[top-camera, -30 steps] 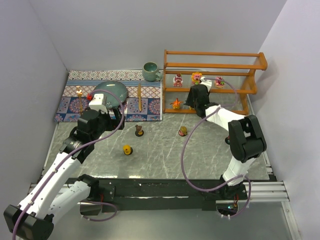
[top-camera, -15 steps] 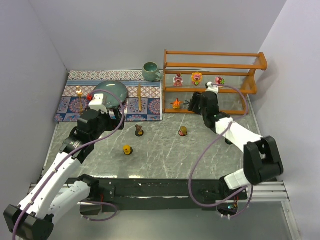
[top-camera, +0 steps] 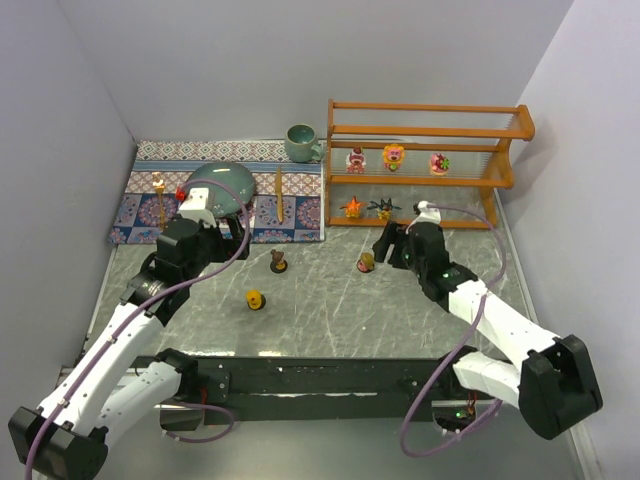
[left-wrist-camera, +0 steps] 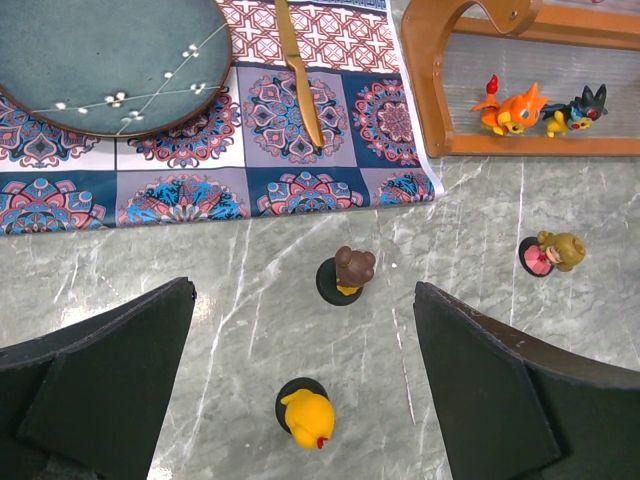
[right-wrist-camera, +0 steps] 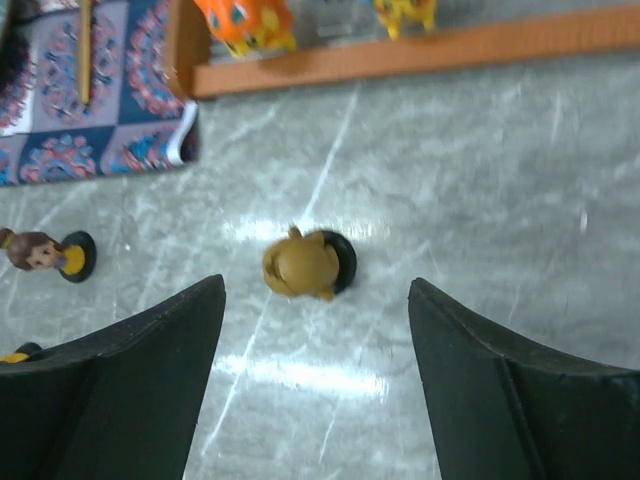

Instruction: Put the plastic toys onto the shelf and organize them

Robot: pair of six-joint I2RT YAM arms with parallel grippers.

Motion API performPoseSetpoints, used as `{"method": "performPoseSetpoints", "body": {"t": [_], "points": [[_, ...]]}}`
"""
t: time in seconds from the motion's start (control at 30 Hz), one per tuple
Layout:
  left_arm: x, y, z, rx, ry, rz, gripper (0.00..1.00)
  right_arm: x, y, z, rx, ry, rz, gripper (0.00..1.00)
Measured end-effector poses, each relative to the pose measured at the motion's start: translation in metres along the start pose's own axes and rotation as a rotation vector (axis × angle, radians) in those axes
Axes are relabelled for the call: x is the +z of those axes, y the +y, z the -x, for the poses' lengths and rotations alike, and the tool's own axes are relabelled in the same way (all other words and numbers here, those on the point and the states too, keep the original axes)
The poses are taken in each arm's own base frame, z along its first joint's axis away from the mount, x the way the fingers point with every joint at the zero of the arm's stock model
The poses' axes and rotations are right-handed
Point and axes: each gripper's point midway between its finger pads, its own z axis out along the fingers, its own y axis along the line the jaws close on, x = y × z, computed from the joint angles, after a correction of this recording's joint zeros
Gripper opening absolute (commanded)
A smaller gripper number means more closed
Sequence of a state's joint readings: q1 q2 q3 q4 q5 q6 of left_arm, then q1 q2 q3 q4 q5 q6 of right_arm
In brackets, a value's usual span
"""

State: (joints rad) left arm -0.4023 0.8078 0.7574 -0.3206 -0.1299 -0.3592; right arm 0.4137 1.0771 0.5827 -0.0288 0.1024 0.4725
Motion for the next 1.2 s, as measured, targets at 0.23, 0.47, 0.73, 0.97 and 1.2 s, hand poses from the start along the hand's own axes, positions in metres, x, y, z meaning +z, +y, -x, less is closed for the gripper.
{"method": "performPoseSetpoints", "body": {"t": [0.23,0.47,0.73,0.97,1.2], "points": [[-0.001,0.0,0.001,0.0,-0.004,0.002,0.97,-0.002,0.016,-0.035,0.022,0.032,-0.087,0.87],[-0.005,0.0,0.005,-0.004,-0.022,-0.001,0.97,0.015,0.02,-0.052,0.054,0.02,-0.267,0.87],[-0.006,0.0,0.007,-0.005,-0.029,-0.004,0.97,0.036,0.02,-0.047,0.065,-0.009,-0.368,0.86],[-0.007,-0.002,0.007,-0.006,-0.031,-0.01,0.97,0.046,0.015,-0.058,0.031,0.018,-0.404,0.85],[-0.007,-0.002,0.007,-0.006,-0.031,-0.012,0.97,0.046,0.012,-0.062,0.021,0.029,-0.412,0.85]]}}
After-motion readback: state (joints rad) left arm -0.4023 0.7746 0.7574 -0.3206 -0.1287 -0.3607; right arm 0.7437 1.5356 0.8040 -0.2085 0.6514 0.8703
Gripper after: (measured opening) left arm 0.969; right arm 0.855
